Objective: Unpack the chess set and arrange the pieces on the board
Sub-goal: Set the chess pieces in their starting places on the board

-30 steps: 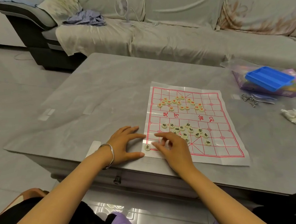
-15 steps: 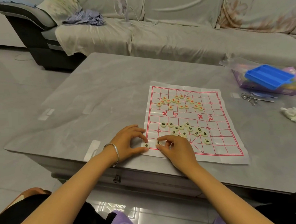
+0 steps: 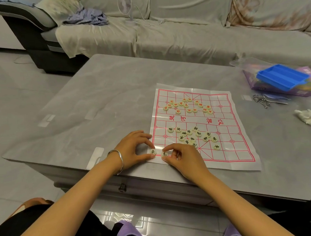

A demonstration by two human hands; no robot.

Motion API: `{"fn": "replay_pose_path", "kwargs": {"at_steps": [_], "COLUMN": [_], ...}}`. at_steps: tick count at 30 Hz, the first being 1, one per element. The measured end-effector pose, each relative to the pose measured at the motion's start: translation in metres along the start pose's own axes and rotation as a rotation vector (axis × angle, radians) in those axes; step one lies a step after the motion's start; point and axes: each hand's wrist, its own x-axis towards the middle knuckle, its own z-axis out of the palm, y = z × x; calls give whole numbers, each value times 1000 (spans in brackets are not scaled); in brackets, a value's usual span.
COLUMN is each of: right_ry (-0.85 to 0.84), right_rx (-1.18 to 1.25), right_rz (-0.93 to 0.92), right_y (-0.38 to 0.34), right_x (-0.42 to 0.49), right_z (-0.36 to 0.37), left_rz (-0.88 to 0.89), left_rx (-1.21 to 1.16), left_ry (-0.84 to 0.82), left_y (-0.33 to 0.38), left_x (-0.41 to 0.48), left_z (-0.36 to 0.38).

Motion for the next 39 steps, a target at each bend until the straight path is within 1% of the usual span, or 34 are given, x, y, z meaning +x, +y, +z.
{"fn": "replay_pose_path", "kwargs": {"at_steps": [7, 11, 13, 19, 22, 26, 29, 35, 39], "right_ry": [-17, 7, 53, 176, 180, 138, 137, 141, 179], "right_rx": [20, 215, 246, 126, 49, -36, -25, -2, 17], "right_rz": [-7, 7, 23, 102, 105, 90, 83, 31, 16], "right_y": [0, 3, 12, 49, 63, 75, 79, 75, 74], "right_x": [0, 1, 3, 5, 6, 6, 9, 17, 19], "right_z": [-2, -17, -34, -85, -99, -108, -109, -102, -106], "left_rz": [10, 11, 12, 33, 19, -26, 1, -30, -102], "left_rx": [25, 2, -13, -18, 15, 58, 108, 276, 259], "left_ry": [11, 42, 66, 67, 72, 25, 4, 42, 44], "left_y": [5, 11, 18, 45, 53, 62, 70, 85, 94], "left_x": [4, 11, 16, 35, 46, 61, 71, 89, 98], "left_z": [-2, -6, -6, 1, 4, 8, 15, 22, 20]}}
